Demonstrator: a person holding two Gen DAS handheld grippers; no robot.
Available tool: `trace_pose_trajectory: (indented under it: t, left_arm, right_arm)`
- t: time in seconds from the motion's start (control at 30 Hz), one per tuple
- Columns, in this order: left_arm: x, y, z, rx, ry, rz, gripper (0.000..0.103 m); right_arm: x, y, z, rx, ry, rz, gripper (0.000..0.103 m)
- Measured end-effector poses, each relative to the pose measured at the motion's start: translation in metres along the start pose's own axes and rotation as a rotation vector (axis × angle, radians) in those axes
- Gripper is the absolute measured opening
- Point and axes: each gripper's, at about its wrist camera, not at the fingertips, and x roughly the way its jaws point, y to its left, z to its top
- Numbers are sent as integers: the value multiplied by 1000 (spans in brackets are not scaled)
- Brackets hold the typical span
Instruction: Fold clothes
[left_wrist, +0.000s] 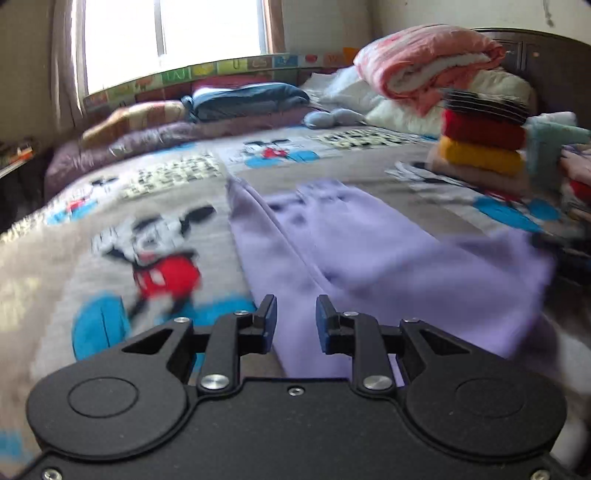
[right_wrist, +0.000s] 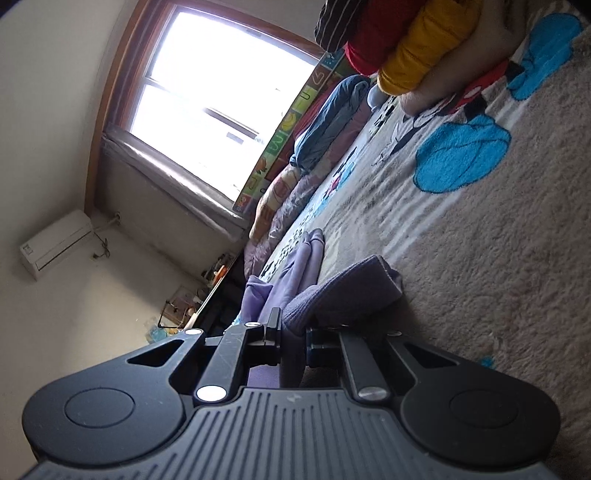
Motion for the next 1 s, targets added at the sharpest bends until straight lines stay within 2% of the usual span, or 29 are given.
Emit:
trace_pose_trajectory:
  t: [0.13,0.37,0.43,0.5,0.57,0.67,0.77,0.87,0.9,1.0]
  left_arm:
    - [56,26,28,-46,5,31,21]
    - [140,51,69,-67,21,35,21]
    - [161,45,71,-20,50,16,21]
    - [184,32,66,59,122,-7,20]
    - [187,26,62,112,130,-1,19]
    - [177,40,70,60,97,-30,19]
    - [180,56,85,-9,70,-24,19]
    - [197,58,100,5,75,-10,19]
    - [205,56,104,11,83,-9,19]
    - [241,46,104,52,178,-20,18]
  right_arm:
    - [-7,-3,0,15,-31,16,13]
    - [-6,-9,-2,31,-25,28,13]
    - [-5,-10,-1,35,-22,30,13]
    - [-4,-11,-1,38,-16,30,14]
    - [-3,-12,-1,42,-13,32,14]
    - [-1,-13,0,43,-6,36,14]
    - [3,-13,1,42,9,44,14]
    - [4,-14,1,42,15,48,14]
    - [4,-14,1,42,16,48,14]
    - [5,-15,2,42,17,49,15]
